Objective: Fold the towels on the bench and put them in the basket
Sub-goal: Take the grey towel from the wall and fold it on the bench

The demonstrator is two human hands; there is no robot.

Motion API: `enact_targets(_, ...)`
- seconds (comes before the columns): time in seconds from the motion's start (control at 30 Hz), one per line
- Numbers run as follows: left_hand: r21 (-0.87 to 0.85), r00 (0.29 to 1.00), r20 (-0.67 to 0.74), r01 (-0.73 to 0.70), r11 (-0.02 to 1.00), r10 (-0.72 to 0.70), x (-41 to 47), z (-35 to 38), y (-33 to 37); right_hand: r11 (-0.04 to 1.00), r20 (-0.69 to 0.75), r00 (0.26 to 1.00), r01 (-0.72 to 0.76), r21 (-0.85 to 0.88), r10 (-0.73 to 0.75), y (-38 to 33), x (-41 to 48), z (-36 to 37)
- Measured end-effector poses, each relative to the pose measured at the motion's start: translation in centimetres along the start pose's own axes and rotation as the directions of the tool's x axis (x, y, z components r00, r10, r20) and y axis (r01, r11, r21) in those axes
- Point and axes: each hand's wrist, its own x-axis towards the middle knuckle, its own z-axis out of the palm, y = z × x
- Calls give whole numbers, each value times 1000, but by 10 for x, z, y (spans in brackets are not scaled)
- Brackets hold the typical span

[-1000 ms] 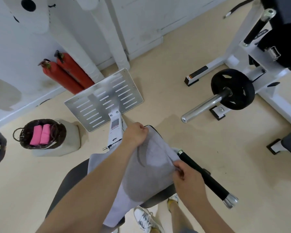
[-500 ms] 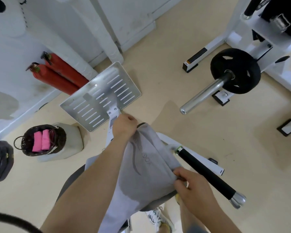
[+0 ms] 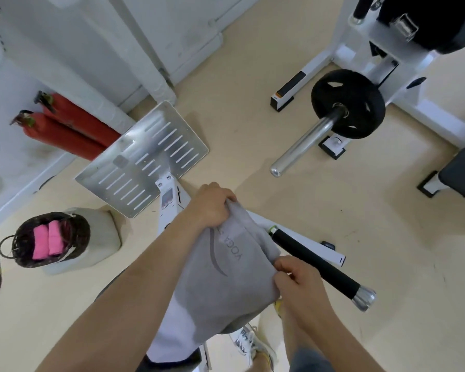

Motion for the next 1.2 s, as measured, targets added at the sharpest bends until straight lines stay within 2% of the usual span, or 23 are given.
enact_targets(0.1,-13,983,45,-180,984,180,-1,-4,2,992,-48,999,30,125,-24,0,1,-7)
enact_targets(0.17,3,940,212,-274,962,267,1,-9,9,980,2,999,43,195,-44,-5,4,-12)
enact_targets(0.23,130,885,350,-370,920,307,4,-10,16,996,62,997,45,76,-50,-8,9,-11)
enact_targets(0.27,183,882,365,-383,905,299,4,-12,18,995,61,996,74,-63,-70,-7,12,-9)
enact_targets(0.33,236,908,305,-363,901,286,4,-16,19,940,18,984,175,-295,-177,-6,16,-2)
enact_targets(0.4,294,928,220,-357,886,301,-1,-23,10,884,-19,962,241,-401,-271,-7,17,1)
enact_targets(0.47,353,938,150,-346,869,313,-9,-30,-6,857,-26,953,260,-444,-302,-12,19,-2)
enact_targets(0.53,348,941,125,-338,874,314,-27,-39,-24,871,39,961,265,-413,-274,-25,21,-8)
enact_targets(0.63,262,947,16,-313,913,320,-65,-63,-45,897,217,949,291,-332,-227,-57,27,-21)
enact_targets(0.73,78,965,-178,-180,981,192,-125,-100,-57,878,344,916,327,-348,-205,-105,39,-38)
enact_targets(0.8,-82,971,-223,-107,991,86,-170,-121,-62,846,421,886,367,-387,-191,-142,42,-47)
enact_targets(0.87,-200,969,-241,-94,975,44,-210,-133,-65,772,499,845,444,-454,-192,-179,37,-52)
enact_targets(1.0,-380,974,-226,-120,917,34,-277,-137,-59,635,618,769,562,-530,-165,-228,2,-52)
enact_targets(1.1,-524,978,-175,-188,831,111,-318,-123,-51,713,667,737,525,-465,-107,-241,-38,-58)
enact_targets(1.2,-670,959,-146,-276,689,241,-351,-101,-47,780,753,655,500,-376,-57,-241,-79,-69)
